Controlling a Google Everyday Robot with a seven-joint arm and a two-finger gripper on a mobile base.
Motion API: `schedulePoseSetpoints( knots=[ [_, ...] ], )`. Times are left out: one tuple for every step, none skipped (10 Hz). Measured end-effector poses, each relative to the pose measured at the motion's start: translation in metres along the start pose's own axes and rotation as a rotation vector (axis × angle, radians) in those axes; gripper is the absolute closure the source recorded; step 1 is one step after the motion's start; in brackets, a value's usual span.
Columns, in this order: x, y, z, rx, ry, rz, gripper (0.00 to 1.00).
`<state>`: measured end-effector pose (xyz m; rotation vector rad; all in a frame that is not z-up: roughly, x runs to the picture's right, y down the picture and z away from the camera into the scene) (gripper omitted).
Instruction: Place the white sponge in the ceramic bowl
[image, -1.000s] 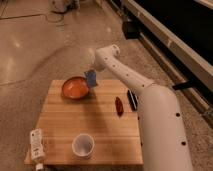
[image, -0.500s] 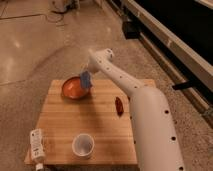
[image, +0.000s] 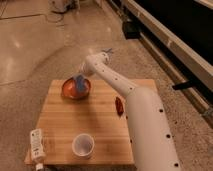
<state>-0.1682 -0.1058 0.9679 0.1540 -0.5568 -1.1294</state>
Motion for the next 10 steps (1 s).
schedulePoseSetpoints(
  knots=[
    [0.0007,-0.0004,0.0023,0.007,0.006,-0.016,0.53],
    [0.0016,-0.0007,0.0026,0.011,0.01,-0.021,0.48],
    [0.0022,0.0006,0.0021,0.011,0.011,-0.019,0.47],
    [0.0029,0.0014,0.0016,0.01,0.012,-0.018,0.47],
    [0.0027,0.0014,0.0017,0.01,0.012,-0.018,0.47],
    [0.0025,0.001,0.0019,0.011,0.012,-0.018,0.47],
    [0.0026,0.001,0.0018,0.011,0.012,-0.018,0.47],
    [0.0027,0.0014,0.0017,0.01,0.012,-0.018,0.47],
    [0.0027,0.0013,0.0017,0.01,0.012,-0.018,0.47],
    [0.0024,0.0012,0.0019,0.011,0.011,-0.018,0.47]
  ],
)
